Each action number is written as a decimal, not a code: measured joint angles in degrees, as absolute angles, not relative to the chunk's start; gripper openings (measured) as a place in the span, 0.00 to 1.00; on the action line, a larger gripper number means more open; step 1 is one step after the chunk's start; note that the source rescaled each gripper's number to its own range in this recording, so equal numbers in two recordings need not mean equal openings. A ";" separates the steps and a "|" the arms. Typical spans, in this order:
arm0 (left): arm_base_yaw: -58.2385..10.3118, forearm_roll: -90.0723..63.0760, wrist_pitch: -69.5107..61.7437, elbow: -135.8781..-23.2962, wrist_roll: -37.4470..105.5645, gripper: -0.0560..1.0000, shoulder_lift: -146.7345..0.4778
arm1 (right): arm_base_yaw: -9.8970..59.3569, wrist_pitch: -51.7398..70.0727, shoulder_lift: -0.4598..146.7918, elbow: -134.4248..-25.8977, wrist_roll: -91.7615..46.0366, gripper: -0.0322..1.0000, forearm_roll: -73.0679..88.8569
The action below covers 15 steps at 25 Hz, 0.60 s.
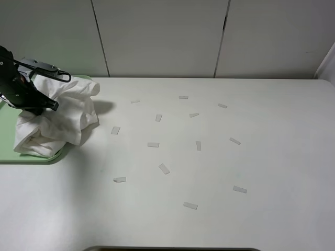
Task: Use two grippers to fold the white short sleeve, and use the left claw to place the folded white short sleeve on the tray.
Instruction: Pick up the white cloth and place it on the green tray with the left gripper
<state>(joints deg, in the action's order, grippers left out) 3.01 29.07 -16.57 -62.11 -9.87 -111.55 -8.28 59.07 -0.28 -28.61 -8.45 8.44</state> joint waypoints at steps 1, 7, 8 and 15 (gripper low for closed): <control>3.17 29.07 -16.57 -62.11 -9.87 0.24 -111.55 | -8.28 59.07 -0.28 -28.61 -8.45 1.00 8.44; 4.55 29.27 -16.33 -62.11 -9.87 0.24 -111.55 | -8.28 59.07 -0.28 -28.61 -8.45 1.00 8.44; 5.29 29.38 -16.25 -62.11 -9.87 0.24 -111.55 | -8.28 59.07 -0.28 -28.61 -8.45 1.00 8.44; 7.56 29.97 -16.20 -62.11 -9.82 0.24 -111.55 | -8.28 59.07 -0.28 -28.61 -8.45 1.00 8.64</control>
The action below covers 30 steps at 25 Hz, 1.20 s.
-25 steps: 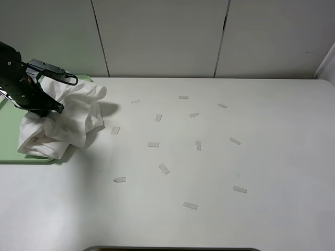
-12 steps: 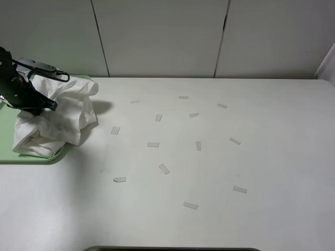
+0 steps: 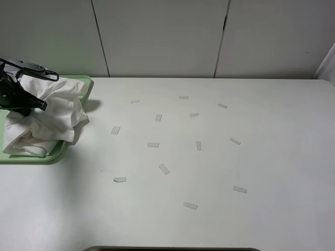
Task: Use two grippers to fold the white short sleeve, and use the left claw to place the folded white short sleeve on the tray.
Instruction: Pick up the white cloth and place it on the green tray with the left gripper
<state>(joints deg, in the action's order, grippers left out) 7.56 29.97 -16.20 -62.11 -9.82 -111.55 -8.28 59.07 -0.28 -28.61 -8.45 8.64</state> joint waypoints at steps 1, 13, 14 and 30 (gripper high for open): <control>8.06 29.97 -16.20 -62.11 -9.82 0.24 -111.55 | -8.28 59.07 -0.28 -28.61 -8.45 1.00 8.64; 10.51 30.27 -14.09 -62.11 -9.39 0.24 -111.55 | -8.28 59.07 -0.28 -28.61 -8.45 1.00 9.08; 10.51 30.27 -14.09 -62.11 -9.39 0.24 -111.55 | -8.28 59.07 -0.28 -28.61 -8.45 1.00 9.21; 8.57 30.65 -11.59 -62.11 -8.80 0.99 -108.22 | -8.28 59.07 -0.28 -28.61 -8.45 1.00 9.27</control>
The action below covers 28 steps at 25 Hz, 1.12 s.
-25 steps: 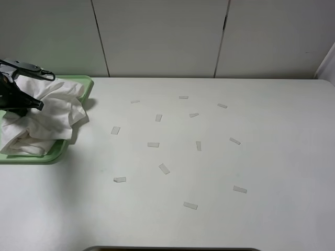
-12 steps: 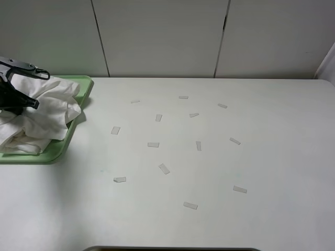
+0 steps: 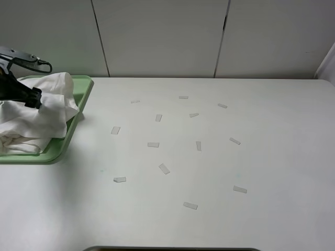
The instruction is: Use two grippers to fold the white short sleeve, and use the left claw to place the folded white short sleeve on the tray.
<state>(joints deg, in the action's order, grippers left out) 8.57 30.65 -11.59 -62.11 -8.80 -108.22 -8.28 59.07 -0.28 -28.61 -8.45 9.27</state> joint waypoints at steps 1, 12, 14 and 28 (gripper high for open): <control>8.40 30.65 -11.33 -62.11 -8.80 0.99 -107.42 | -8.28 59.07 -0.28 -28.61 -8.45 1.00 9.27; 2.72 28.36 -16.32 -62.11 -8.76 1.00 -88.95 | -8.28 59.07 -0.28 -28.61 -8.45 1.00 9.46; 0.93 28.25 -18.72 -62.11 -8.76 1.00 -86.32 | -8.28 59.07 -0.28 -28.61 -8.45 1.00 9.46; -9.83 22.73 -39.45 -61.61 -8.76 1.00 -64.59 | -8.28 59.07 -0.28 -28.61 -8.45 1.00 9.53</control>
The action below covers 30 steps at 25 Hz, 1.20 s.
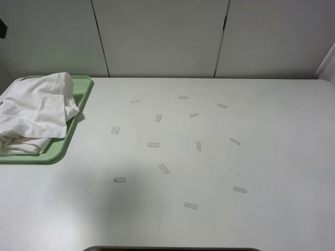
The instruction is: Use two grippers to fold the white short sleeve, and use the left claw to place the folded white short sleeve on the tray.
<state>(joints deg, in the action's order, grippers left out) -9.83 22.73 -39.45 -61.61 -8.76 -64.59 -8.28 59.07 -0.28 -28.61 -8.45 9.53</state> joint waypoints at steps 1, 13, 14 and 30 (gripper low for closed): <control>-10.17 22.01 -39.88 -60.99 -8.76 1.00 -62.69 | -8.28 59.07 -0.28 -28.61 -8.45 1.00 9.53; -10.61 15.51 -48.10 -49.86 -7.72 1.00 -30.65 | -8.28 59.07 -0.28 -28.61 -8.45 1.00 9.69; -10.61 15.51 -49.80 -49.75 -7.70 1.00 -28.09 | -8.28 59.07 -0.28 -28.61 -8.45 1.00 9.69; -10.61 1.22 -66.20 -48.50 1.44 1.00 -6.80 | -8.28 59.07 -0.28 -28.61 -8.45 1.00 9.69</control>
